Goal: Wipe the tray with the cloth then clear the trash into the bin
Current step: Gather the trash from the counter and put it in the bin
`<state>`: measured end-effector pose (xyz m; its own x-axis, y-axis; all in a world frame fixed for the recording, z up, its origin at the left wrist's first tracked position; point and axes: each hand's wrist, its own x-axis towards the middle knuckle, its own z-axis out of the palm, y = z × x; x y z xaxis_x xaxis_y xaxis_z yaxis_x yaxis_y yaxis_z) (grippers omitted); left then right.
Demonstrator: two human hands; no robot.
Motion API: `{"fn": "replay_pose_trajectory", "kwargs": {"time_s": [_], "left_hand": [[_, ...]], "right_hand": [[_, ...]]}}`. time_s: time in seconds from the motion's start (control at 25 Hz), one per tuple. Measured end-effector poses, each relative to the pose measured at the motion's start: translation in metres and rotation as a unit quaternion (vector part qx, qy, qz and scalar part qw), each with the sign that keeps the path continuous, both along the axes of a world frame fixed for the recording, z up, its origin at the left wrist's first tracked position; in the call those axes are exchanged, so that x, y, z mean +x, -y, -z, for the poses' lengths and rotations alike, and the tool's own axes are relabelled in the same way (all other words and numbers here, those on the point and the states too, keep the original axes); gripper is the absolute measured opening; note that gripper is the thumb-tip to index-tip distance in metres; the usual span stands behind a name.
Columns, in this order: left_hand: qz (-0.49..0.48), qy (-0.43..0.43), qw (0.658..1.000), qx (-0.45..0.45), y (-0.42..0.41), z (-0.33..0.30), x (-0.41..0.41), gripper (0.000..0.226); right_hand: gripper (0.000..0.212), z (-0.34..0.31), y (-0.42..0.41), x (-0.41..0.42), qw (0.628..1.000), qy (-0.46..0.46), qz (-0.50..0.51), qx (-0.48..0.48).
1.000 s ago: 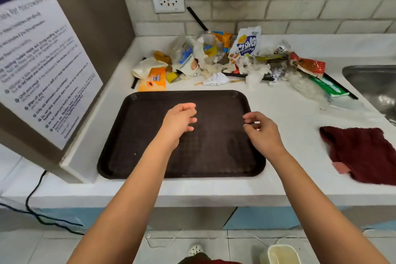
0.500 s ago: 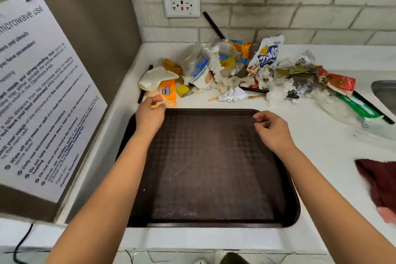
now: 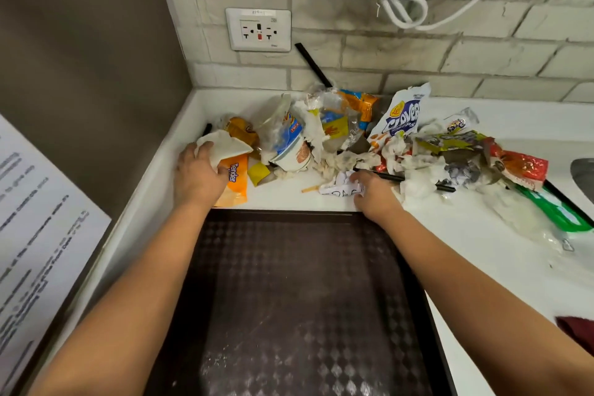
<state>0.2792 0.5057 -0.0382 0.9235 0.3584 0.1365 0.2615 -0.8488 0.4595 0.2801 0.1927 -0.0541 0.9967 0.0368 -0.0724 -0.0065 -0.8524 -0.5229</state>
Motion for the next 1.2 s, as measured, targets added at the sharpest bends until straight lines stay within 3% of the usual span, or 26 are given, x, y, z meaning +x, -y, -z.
{"fn": "replay_pose_trajectory", "kwargs": {"time_s": [0.16,0.24,0.44,0.6,0.72,0.92,1.08,1.2], "left_hand": [[-0.019,-0.038,0.995,0.094,-0.009,0.007,0.011,0.062],[-0.01,-0.042,0.991,0.126,-0.008,0.007,0.013,0.059],[-0.03,0.001,0.998,0.05,0.001,0.003,0.009,0.045],[-0.063,0.096,0.991,-0.063,0.009,-0.014,-0.007,0.038],[-0.106,0.142,0.966,-0.189,0.015,-0.03,-0.023,0.033],[-0.08,0.132,0.904,-0.399,0.039,-0.042,-0.05,0.027],[-0.001,0.111,0.846,-0.521,0.079,-0.052,-0.085,0.017],[0.047,0.081,0.799,-0.593,0.104,-0.059,-0.103,0.019]], "right_hand": [[0.049,0.01,-0.011,0.015,0.999,0.025,0.024,-0.041],[0.041,0.011,-0.013,0.017,0.998,0.029,0.014,-0.049],[0.029,0.005,-0.014,0.007,0.996,0.087,0.034,0.012],[0.022,-0.006,-0.006,-0.004,0.983,0.151,0.08,0.061],[0.021,-0.017,0.0,-0.018,0.976,0.154,0.106,0.11],[0.025,-0.037,0.003,-0.049,0.96,0.179,0.134,0.171],[0.006,-0.049,0.01,-0.088,0.944,0.205,0.139,0.219],[0.017,-0.049,0.019,-0.113,0.935,0.21,0.168,0.231]]}}
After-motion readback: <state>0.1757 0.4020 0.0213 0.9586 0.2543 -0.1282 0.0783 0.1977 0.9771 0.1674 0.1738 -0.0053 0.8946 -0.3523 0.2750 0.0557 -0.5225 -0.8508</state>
